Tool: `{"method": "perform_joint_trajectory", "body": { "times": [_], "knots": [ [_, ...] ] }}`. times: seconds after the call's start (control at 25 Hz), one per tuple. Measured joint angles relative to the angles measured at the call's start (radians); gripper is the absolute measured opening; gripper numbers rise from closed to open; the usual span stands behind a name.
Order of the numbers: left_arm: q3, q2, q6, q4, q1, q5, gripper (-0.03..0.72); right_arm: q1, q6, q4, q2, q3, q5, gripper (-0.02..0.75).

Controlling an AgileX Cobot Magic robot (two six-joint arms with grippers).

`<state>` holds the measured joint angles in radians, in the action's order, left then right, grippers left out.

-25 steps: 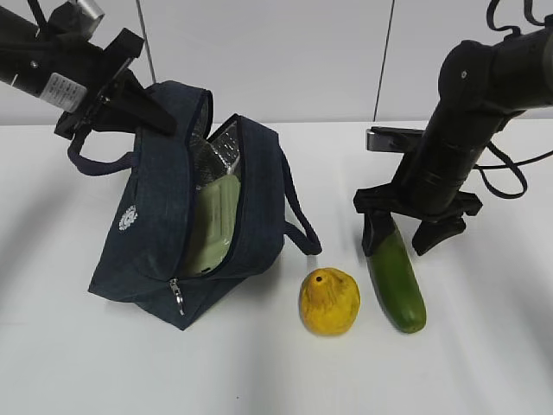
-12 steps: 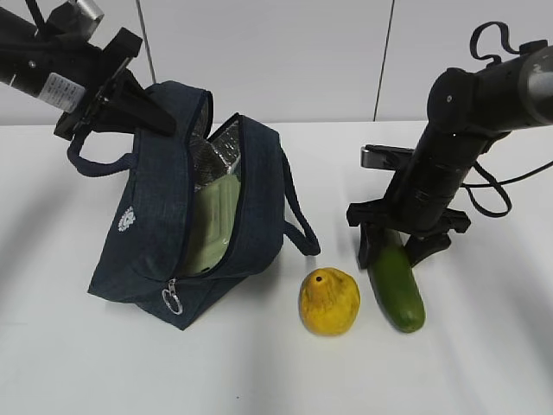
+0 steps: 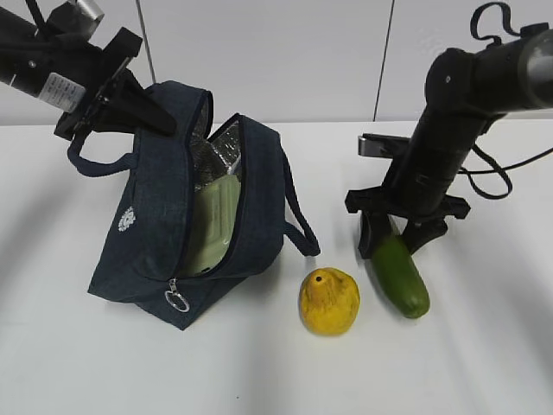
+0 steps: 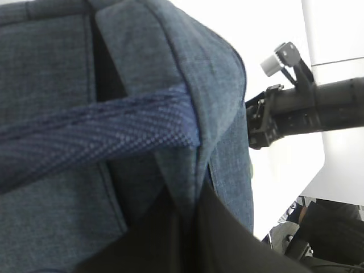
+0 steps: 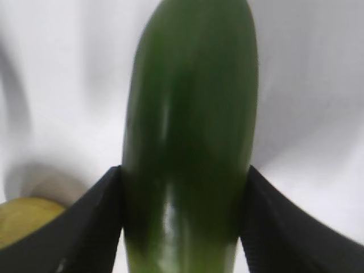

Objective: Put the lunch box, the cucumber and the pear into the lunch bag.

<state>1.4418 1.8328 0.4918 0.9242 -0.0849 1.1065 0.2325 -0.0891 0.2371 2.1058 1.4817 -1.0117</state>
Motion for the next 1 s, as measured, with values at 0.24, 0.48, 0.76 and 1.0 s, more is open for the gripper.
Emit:
{"method": "perform_joint_trajectory", "body": {
  "times": [0.24,0.48,0.76,1.0],
  "knots": [
    [0.000,0.000,0.000,0.001,0.000,0.000,0.002,0.000,0.000,0.041,0.002,0.233,-0.180,0.419],
    [0.000,0.000,0.001,0.001,0.000,0.000,0.002,0.003,-0.025,0.257,-0.061,0.442,-0.206,0.419],
    [0.000,0.000,0.002,0.001,0.000,0.002,0.002,0.110,-0.092,0.458,-0.050,0.475,-0.214,0.419],
    [0.000,0.000,0.002,0.005,0.000,0.003,0.002,0.168,-0.098,0.481,0.027,0.475,-0.203,0.419]
  ]
}}
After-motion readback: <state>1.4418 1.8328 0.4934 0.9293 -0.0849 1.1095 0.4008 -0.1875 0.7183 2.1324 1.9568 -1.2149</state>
